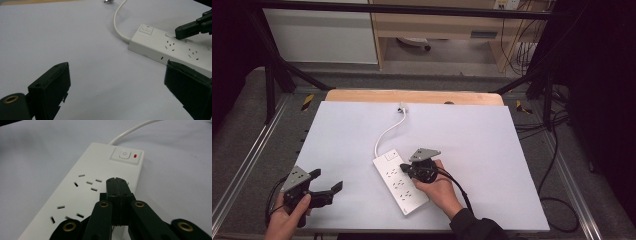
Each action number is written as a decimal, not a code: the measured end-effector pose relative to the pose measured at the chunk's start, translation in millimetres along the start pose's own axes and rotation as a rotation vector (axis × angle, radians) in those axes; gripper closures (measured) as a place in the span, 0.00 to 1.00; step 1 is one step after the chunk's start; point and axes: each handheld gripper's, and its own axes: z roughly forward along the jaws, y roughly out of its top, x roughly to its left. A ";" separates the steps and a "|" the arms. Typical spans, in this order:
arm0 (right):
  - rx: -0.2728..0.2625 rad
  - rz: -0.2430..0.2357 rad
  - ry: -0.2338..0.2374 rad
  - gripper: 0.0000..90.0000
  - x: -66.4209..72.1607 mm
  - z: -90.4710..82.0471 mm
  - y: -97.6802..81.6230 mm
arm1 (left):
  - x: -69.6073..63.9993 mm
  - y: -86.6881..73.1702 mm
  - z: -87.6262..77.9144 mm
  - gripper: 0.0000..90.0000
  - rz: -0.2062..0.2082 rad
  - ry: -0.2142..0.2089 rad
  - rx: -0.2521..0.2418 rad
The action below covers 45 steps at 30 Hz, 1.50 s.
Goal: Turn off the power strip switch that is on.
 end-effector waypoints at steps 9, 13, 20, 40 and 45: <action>-0.041 -0.004 -0.007 1.00 -0.5 -5.1 8.6 | 0.7 0.1 0.5 0.07 -0.008 0.003 0.003; -0.043 0.000 -0.005 1.00 -1.9 -5.0 12.9 | 0.9 0.1 0.3 0.07 -0.007 0.001 0.002; -0.047 0.044 -0.005 0.95 -3.9 -7.6 18.1 | 1.3 0.2 -0.3 0.07 -0.011 0.002 -0.002; -0.006 0.089 0.026 0.27 3.4 -3.5 40.3 | 0.8 0.1 1.6 0.07 -0.013 0.009 0.008; -0.007 0.102 0.021 0.15 2.2 -5.0 45.5 | 0.2 -0.3 1.7 0.07 -0.018 0.012 0.009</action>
